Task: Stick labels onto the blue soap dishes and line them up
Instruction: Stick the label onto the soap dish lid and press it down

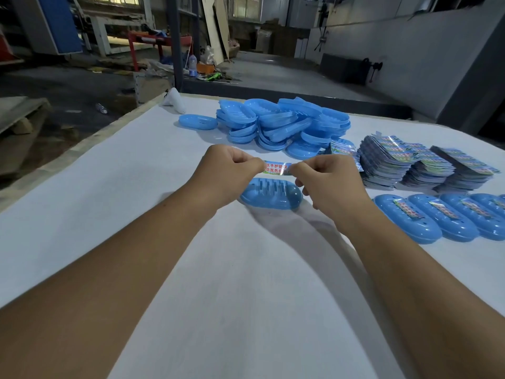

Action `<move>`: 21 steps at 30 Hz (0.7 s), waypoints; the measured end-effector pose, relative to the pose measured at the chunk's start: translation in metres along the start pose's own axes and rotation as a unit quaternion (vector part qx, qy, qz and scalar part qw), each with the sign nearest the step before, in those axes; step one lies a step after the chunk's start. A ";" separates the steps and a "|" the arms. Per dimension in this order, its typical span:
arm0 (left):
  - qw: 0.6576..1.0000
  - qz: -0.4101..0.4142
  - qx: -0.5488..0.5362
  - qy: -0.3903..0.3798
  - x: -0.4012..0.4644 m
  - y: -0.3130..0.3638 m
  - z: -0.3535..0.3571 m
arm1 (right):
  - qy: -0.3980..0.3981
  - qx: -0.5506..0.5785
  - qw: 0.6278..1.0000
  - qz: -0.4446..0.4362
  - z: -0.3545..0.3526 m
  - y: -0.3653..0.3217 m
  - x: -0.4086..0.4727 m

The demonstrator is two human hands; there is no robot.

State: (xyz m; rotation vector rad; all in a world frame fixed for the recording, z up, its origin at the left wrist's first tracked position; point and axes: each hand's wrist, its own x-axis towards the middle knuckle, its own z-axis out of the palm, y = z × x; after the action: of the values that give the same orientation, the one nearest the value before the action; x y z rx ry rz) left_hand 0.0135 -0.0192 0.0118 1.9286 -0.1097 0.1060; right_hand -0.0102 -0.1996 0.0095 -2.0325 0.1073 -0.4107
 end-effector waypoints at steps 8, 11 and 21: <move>1.000 -0.014 0.026 -0.001 0.001 -0.007 0.007 | 0.001 -0.033 0.999 -0.003 0.002 0.006 0.002; 0.998 -0.008 0.063 0.017 0.002 -0.010 0.009 | 0.000 -0.049 0.999 -0.005 0.005 0.010 0.004; 0.987 0.016 0.156 0.028 0.007 -0.012 0.012 | -0.010 -0.092 0.996 0.004 0.012 0.016 0.009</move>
State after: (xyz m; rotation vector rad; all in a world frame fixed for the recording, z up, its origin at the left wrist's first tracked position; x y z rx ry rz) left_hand 0.0222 -0.0262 -0.0020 2.2353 -0.0906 0.2085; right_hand 0.0038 -0.1997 -0.0073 -2.2167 0.1461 -0.3877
